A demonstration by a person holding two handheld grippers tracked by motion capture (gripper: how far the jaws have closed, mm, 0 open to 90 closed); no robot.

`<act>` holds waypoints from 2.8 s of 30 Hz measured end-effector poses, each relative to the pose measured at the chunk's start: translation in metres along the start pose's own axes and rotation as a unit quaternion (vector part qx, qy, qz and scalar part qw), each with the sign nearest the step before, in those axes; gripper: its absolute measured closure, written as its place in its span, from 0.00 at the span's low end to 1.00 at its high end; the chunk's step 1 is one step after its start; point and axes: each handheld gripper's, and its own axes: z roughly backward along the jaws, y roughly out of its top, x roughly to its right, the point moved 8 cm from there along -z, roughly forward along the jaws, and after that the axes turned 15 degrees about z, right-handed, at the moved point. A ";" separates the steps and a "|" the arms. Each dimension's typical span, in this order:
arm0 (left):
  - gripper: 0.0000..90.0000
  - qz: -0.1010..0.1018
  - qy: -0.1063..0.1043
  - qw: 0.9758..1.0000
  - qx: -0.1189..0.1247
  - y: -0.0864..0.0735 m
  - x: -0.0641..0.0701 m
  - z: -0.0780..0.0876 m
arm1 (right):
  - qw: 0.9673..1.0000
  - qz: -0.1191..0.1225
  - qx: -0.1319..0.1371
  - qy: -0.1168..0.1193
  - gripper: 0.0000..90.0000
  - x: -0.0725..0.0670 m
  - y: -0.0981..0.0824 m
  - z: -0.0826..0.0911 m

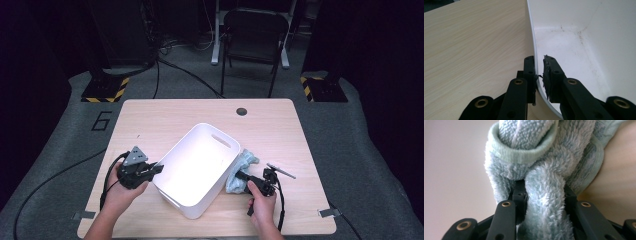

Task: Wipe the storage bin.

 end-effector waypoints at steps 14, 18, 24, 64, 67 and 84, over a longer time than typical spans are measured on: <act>0.90 0.011 0.007 1.000 0.011 0.001 -0.001 -0.003 | 1.000 -0.015 -0.019 -0.004 0.74 0.009 -0.011 -0.009; 0.90 0.008 0.014 1.000 0.015 0.001 -0.001 -0.006 | 1.000 -0.016 -0.018 -0.004 0.73 0.010 -0.011 -0.009; 0.91 0.009 0.021 1.000 0.017 0.001 0.000 -0.008 | 1.000 -0.019 -0.014 -0.004 0.74 0.008 -0.010 -0.009; 0.92 -0.002 0.017 1.000 0.012 0.003 0.001 -0.013 | 0.997 0.027 0.062 0.044 0.73 -0.034 0.027 0.017; 0.92 -0.003 0.019 1.000 0.011 0.003 0.001 -0.013 | 0.999 0.020 0.038 0.026 0.73 -0.021 0.015 0.010; 0.91 0.001 0.021 1.000 0.010 0.003 0.000 -0.014 | 1.000 -0.006 -0.013 -0.002 0.74 0.000 -0.007 -0.003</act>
